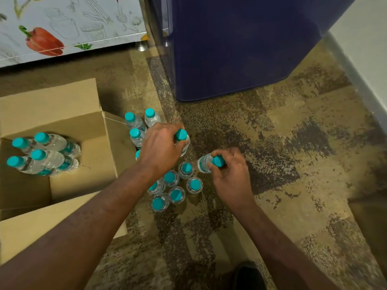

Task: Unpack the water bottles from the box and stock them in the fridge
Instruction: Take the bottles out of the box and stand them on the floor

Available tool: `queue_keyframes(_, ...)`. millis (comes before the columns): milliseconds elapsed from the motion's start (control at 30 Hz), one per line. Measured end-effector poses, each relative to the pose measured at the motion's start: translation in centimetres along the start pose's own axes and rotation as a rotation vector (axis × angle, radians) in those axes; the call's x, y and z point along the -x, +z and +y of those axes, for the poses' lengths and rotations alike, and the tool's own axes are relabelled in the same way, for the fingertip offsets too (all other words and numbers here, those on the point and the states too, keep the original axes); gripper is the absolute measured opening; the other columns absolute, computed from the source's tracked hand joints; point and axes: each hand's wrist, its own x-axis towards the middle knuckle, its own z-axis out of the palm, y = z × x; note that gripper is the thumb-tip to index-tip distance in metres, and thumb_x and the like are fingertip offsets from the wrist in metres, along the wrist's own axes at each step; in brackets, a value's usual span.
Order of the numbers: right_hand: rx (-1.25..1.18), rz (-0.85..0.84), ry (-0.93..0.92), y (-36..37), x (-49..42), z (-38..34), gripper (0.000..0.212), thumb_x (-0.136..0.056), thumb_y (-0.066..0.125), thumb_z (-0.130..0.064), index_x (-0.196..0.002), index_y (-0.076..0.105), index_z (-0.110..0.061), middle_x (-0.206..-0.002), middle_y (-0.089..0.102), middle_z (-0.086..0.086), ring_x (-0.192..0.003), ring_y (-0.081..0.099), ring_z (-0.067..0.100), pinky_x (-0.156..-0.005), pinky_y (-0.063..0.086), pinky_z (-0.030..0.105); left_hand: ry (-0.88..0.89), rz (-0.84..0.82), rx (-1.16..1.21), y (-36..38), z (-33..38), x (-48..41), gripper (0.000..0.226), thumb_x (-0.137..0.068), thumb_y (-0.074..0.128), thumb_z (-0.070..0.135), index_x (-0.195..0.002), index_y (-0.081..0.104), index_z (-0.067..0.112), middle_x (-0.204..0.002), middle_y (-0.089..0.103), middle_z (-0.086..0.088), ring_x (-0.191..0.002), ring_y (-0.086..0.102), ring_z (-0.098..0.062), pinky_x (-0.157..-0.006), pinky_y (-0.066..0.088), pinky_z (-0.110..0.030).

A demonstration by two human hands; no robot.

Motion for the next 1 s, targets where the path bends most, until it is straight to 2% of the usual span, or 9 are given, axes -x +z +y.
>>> queue_keyframes(100,0.008,-0.035,0.019,0.9,0.1,1.2,0.027,-0.088,0.068,-0.014,-0.114,0.063,-0.022,-0.118,0.051,-0.002,-0.109,0.050,0.013,-0.093,0.046,0.026,0.025,-0.024,-0.060,1.2,-0.8,-0.1,0.040,-0.094,0.076,0.029,-0.131,0.068,0.016,-0.117,0.074,-0.005,-0.106,0.056,-0.023,-0.096,0.041,-0.040)
queue_keyframes(233,-0.003,-0.065,0.039,1.7,0.3,2.5,0.027,-0.087,0.068,-0.011,-0.112,0.063,-0.023,-0.118,0.049,-0.004,-0.112,0.048,0.014,-0.096,0.045,0.029,0.055,-0.055,-0.185,2.7,-1.5,-0.4,0.035,-0.095,0.073,0.037,-0.126,0.069,0.022,-0.110,0.074,0.002,-0.095,0.042,-0.015,-0.083,0.023,-0.036)
queue_keyframes(367,0.001,-0.071,0.026,2.5,0.4,3.6,0.026,-0.086,0.070,-0.010,-0.108,0.063,-0.023,-0.114,0.050,-0.007,-0.110,0.048,0.012,-0.095,0.046,0.029,0.064,-0.111,-0.330,3.8,-2.2,-0.7,0.031,-0.095,0.070,0.042,-0.117,0.067,0.021,-0.103,0.073,0.001,-0.099,0.049,-0.021,-0.083,0.021,-0.038)
queue_keyframes(500,-0.027,-0.109,0.048,3.4,0.2,4.3,0.026,-0.087,0.071,-0.015,-0.109,0.062,-0.026,-0.118,0.049,-0.008,-0.114,0.049,0.010,-0.099,0.046,0.026,0.077,-0.131,-0.406,5.0,-3.0,-0.5,0.034,-0.096,0.067,0.045,-0.122,0.067,0.022,-0.100,0.070,0.003,-0.097,0.043,-0.017,-0.090,0.023,-0.039)
queue_keyframes(600,-0.025,-0.119,0.050,4.0,-0.1,4.5,0.025,-0.087,0.071,-0.018,-0.109,0.063,-0.026,-0.119,0.049,-0.008,-0.115,0.048,0.009,-0.099,0.044,0.022,0.069,-0.160,-0.438,5.6,-3.2,-0.4,0.037,-0.098,0.064,0.045,-0.127,0.065,0.023,-0.103,0.070,0.003,-0.103,0.047,-0.019,-0.098,0.025,-0.042)
queue_keyframes(833,-0.007,-0.138,0.052,5.7,-0.3,5.3,0.026,-0.085,0.073,-0.018,-0.107,0.063,-0.027,-0.119,0.052,-0.008,-0.110,0.051,0.010,-0.095,0.053,0.032,0.050,-0.230,-0.481,6.5,-4.1,-0.3,0.039,-0.100,0.061,0.045,-0.133,0.061,0.023,-0.109,0.071,0.003,-0.119,0.050,-0.022,-0.113,0.025,-0.048)
queue_keyframes(1000,-0.024,-0.126,0.037,5.9,-0.4,5.2,0.024,-0.085,0.073,-0.017,-0.105,0.062,-0.027,-0.117,0.052,-0.008,-0.108,0.052,0.009,-0.092,0.053,0.029,0.044,-0.258,-0.520,6.2,-3.8,-0.6,0.040,-0.102,0.058,0.046,-0.134,0.059,0.022,-0.115,0.071,0.003,-0.126,0.051,-0.023,-0.122,0.018,-0.053)
